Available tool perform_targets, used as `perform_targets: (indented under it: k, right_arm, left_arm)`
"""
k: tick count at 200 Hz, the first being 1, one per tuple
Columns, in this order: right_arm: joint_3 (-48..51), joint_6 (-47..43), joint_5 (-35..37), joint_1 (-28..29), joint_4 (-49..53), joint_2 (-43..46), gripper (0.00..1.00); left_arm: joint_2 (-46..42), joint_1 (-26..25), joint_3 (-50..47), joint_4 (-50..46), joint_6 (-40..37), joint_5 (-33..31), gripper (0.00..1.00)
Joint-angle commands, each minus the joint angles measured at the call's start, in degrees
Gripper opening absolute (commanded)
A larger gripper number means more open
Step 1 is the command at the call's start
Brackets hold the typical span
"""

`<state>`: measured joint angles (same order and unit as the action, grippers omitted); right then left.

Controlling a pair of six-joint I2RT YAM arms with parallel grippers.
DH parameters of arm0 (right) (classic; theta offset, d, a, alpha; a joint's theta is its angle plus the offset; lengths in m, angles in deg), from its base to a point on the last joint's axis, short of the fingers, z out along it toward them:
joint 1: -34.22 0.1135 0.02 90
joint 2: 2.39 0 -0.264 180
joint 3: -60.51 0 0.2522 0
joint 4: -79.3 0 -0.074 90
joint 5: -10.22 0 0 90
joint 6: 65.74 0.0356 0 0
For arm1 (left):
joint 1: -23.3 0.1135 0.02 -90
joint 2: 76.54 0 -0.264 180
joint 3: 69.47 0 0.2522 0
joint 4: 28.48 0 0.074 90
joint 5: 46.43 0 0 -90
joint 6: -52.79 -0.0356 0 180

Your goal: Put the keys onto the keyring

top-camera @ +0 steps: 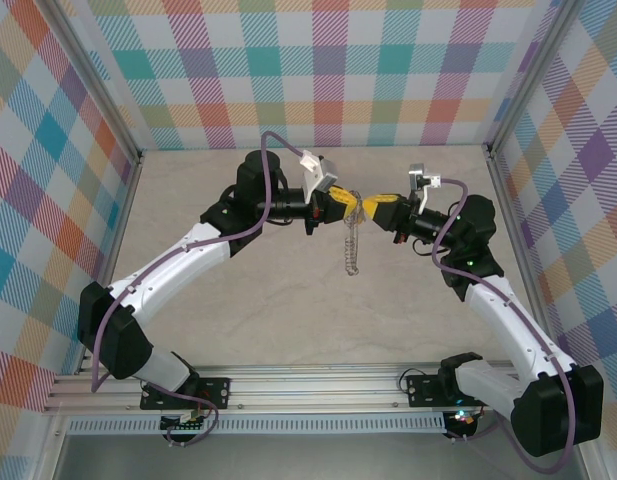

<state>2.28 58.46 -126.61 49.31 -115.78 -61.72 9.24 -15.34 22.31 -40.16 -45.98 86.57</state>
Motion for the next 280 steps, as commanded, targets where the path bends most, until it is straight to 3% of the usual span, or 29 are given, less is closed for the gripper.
perform_targets:
  k: [1, 155, 280]
  right_arm:
    - [-2.21, -2.29, 1.98, 0.31, -0.3, -0.25, 0.0]
    - [-1.11, -3.96, 5.58, -2.02, 2.04, -0.8, 0.0]
    - [0.81, -1.94, -0.9, -1.52, 0.32, -1.63, 0.0]
  left_arm:
    - [-1.13, -1.51, 1.58, 3.01, 0.16, 2.66, 0.0]
    - [-3.48, -2.35, 1.18, 1.63, -1.24, 3.84, 0.0]
    - [-2.09, -3.24, 1.61, 5.75, 1.43, 1.51, 0.0]
